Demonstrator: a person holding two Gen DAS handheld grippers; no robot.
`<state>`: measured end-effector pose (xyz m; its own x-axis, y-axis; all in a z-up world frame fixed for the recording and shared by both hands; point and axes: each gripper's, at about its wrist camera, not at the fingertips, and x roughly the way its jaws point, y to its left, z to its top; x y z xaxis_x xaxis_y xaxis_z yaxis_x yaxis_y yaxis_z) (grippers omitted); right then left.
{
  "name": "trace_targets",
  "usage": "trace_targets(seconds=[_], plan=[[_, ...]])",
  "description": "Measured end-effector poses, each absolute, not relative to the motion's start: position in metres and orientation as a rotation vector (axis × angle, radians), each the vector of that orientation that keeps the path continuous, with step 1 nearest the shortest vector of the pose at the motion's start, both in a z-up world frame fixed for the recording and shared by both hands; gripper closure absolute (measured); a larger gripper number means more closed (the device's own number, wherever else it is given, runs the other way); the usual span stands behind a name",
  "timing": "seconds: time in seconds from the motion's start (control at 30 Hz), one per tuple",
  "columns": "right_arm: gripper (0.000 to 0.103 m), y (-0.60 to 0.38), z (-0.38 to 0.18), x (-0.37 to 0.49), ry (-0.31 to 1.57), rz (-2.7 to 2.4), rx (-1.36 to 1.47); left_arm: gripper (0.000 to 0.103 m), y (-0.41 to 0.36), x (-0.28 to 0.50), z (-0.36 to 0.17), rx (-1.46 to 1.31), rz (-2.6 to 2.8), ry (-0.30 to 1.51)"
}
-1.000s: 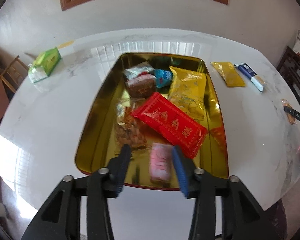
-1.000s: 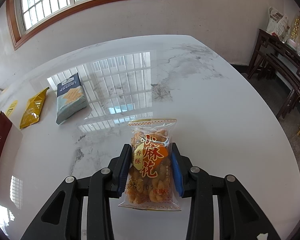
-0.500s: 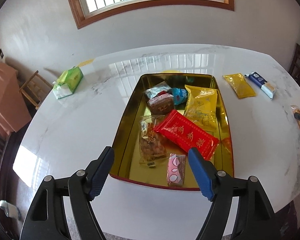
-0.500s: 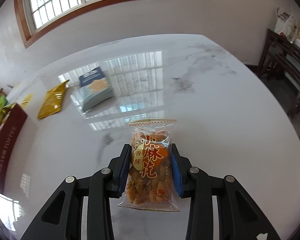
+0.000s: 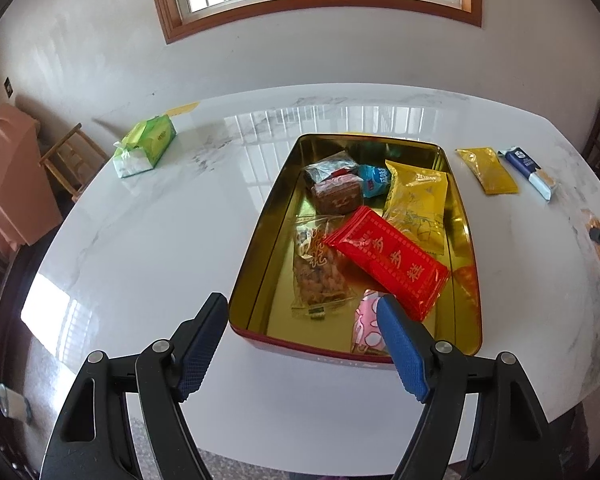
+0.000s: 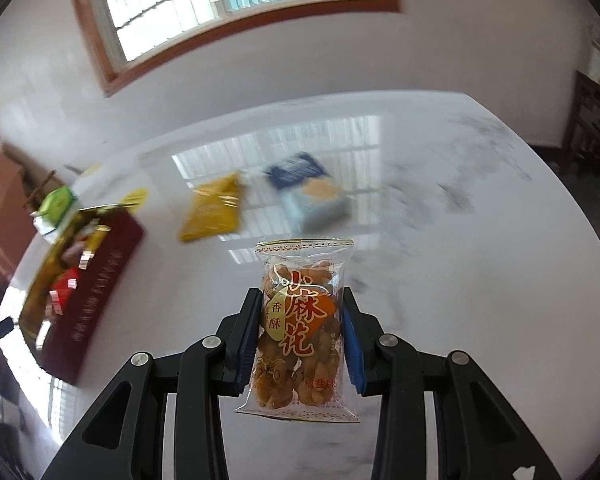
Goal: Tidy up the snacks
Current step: 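Carry the dough snack bag toward the tin box with the right tool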
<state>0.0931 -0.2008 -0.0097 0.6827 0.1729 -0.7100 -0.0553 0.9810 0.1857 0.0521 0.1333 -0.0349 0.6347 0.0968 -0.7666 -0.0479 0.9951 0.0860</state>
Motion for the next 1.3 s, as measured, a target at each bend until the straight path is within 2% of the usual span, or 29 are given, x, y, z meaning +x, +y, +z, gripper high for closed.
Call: trace_targets(seconds=[0.33,0.6,0.7,0.97,1.3], plan=[[0.068,-0.062,0.03,0.112,0.806,0.461,0.077,0.024,0.155,0.044,-0.035,0.019,0.11,0.89],[0.068,0.038,0.008,0.148,0.909,0.619,0.013,0.022,0.176,0.041,-0.038,-0.029,0.121,0.901],[0.068,0.062,-0.008,0.163,0.968,0.627,0.019,0.017,0.176,0.041,-0.038,0.004,0.132,0.906],[0.068,0.103,-0.027,0.186,1.027,0.599,-0.027,0.016,0.179,0.04,-0.036,0.054,0.157,0.888],[0.067,0.112,-0.027,0.192,1.014,0.592,-0.03,0.016,0.181,0.044,-0.041,0.068,0.153,0.901]])
